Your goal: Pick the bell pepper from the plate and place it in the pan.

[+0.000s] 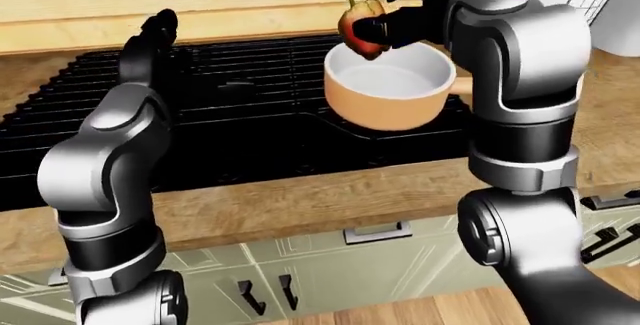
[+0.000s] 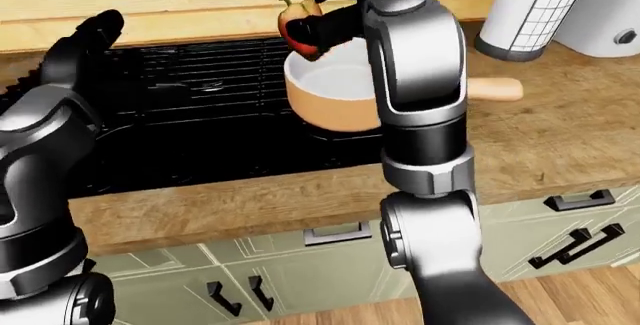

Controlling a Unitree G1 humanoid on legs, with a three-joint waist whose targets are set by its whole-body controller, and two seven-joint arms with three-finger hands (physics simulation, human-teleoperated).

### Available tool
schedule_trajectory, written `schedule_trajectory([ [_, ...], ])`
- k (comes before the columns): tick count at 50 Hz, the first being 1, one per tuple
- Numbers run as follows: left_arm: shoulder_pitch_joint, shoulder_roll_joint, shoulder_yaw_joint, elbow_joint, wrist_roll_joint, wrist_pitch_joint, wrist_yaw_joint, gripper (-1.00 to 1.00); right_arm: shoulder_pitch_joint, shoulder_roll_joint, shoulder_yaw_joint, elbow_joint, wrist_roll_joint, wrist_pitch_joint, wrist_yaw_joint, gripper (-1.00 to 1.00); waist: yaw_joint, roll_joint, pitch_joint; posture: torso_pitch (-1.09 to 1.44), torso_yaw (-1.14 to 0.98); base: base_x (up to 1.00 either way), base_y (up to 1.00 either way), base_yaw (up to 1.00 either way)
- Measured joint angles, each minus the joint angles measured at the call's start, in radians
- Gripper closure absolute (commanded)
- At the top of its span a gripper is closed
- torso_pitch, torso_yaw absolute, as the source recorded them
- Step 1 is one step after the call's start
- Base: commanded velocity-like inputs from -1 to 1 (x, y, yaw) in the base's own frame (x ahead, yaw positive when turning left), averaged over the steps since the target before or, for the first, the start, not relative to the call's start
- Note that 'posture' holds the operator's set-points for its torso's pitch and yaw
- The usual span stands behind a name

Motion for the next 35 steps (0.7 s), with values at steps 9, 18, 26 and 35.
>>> schedule_trajectory([
  [9,-0.020,-0.006,-0.006,-0.063,-0.006,-0.040,0.002,-1.00,-0.043,-0.040,-0.037,-0.070,-0.013,-0.043,-0.008,1.00,0.002,-0.020,-0.011,0.00,0.00,0.04,0.00,0.00],
  [18,-0.012,-0.009,-0.013,-0.032,-0.011,-0.018,-0.001,-1.00,-0.043,-0.070,-0.008,0.026,-0.040,-0.018,0.018,1.00,-0.014,0.011,-0.008,0.00,0.00,0.00,0.00,0.00],
  [26,0.007,-0.007,-0.001,-0.050,-0.010,-0.023,0.001,-1.00,-0.090,-0.094,-0.008,0.089,-0.098,-0.082,0.063,1.00,-0.016,0.000,-0.016,0.00,0.00,0.00,0.00,0.00],
  [35,0.019,-0.015,-0.007,-0.042,-0.011,-0.023,0.005,-1.00,-0.069,-0.065,-0.014,0.076,-0.129,-0.088,0.085,1.00,-0.007,-0.005,-0.012,0.00,0.00,0.09,0.00,0.00],
])
